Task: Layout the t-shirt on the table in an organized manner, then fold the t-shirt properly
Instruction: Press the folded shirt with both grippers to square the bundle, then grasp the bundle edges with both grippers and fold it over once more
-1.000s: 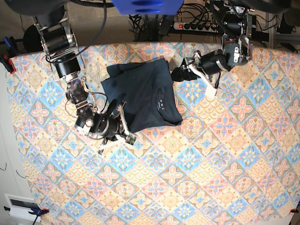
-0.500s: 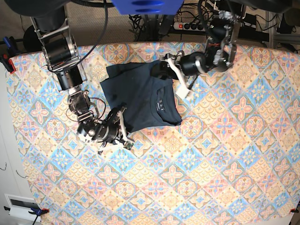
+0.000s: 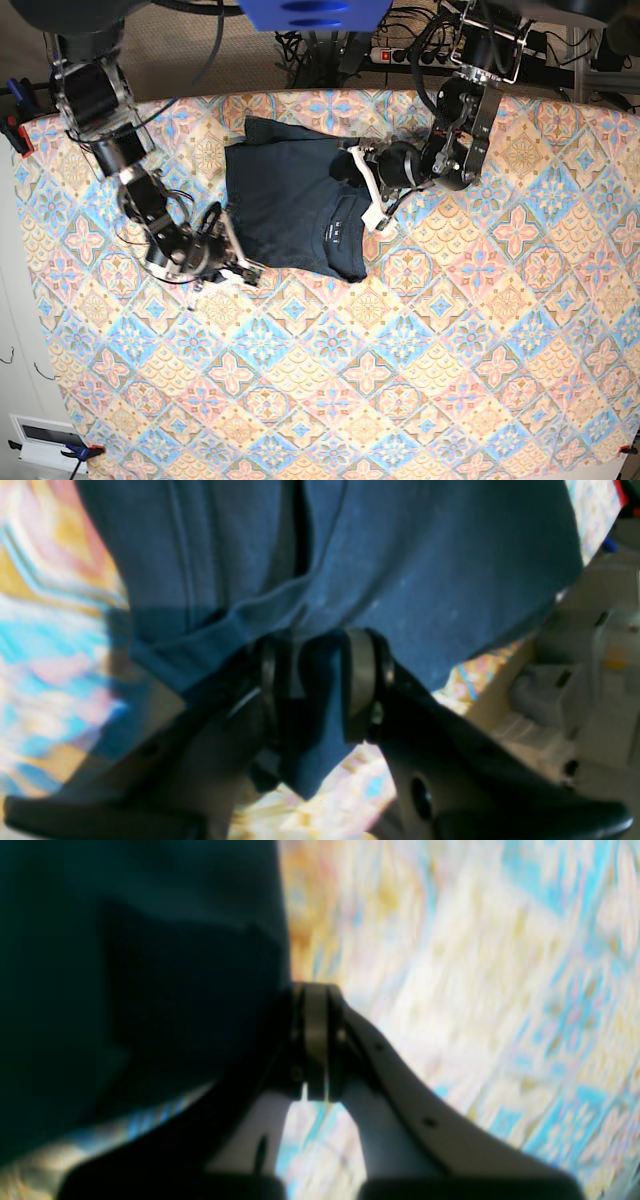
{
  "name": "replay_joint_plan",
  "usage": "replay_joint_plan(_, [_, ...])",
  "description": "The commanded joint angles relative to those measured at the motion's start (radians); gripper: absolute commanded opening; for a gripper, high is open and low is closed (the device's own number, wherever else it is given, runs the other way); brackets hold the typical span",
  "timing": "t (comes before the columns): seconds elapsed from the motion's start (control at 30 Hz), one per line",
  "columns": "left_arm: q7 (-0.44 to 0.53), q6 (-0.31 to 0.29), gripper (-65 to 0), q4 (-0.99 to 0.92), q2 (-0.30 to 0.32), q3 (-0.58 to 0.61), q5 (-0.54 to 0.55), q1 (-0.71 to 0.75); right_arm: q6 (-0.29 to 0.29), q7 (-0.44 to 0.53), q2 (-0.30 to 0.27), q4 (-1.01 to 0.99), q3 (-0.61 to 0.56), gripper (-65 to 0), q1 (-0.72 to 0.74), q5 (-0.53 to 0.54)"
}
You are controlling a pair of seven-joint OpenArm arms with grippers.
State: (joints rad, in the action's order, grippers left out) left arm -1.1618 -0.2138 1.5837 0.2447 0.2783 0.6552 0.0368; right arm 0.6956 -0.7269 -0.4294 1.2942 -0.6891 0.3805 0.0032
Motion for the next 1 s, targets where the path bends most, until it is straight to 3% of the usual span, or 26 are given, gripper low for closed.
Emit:
replay_joint_plan(0.0, [0.018,0.014,-48.4,0.004,0.006,-0.006,-0.042,-0.030,0.003,0.003,-0.019,0.049,0.004,-65.0,0.001,0.013])
replay_joint_plan(0.2, [0.102,0.014,-48.4,-0.118,-0.005,-0.006,-0.061,-0.147,0.003,-0.049,-0.124,0.256,0.007,-65.0,-0.137,0.013])
replay_joint_plan(0.33, [0.190,0.017,-48.4,-0.158,-0.006,-0.007,-0.061,-0.205,0.003,-0.049,-0.153,0.365,0.110,-65.0,-0.240,0.014])
replay_joint_plan(0.5, [0.260,0.023,-48.9,-0.156,-0.011,-0.061,-0.041,-0.229,0.003,-0.084,-0.153,0.494,0.285,-65.0,-0.351,0.014])
replay_joint_plan(0.6, [0.257,0.023,-49.0,-0.147,-0.043,-0.147,0.044,-0.191,0.003,-0.101,-0.151,0.580,0.354,-65.0,-0.398,0.014])
replay_joint_plan(0.77, [0.141,0.021,-49.0,-0.015,-0.037,-0.236,0.211,-0.059,0.003,-0.116,-0.116,0.632,0.406,-65.0,-0.447,0.017])
replay_joint_plan(0.87, [0.133,0.021,-49.1,0.040,0.003,-0.242,0.254,0.027,0.003,-0.116,-0.069,0.634,0.412,-65.0,-0.447,0.017])
replay_joint_plan(0.97, [0.135,0.023,-49.1,0.051,0.003,-0.245,0.257,0.074,0.003,-0.116,-0.039,0.637,0.418,-65.0,-0.449,0.017])
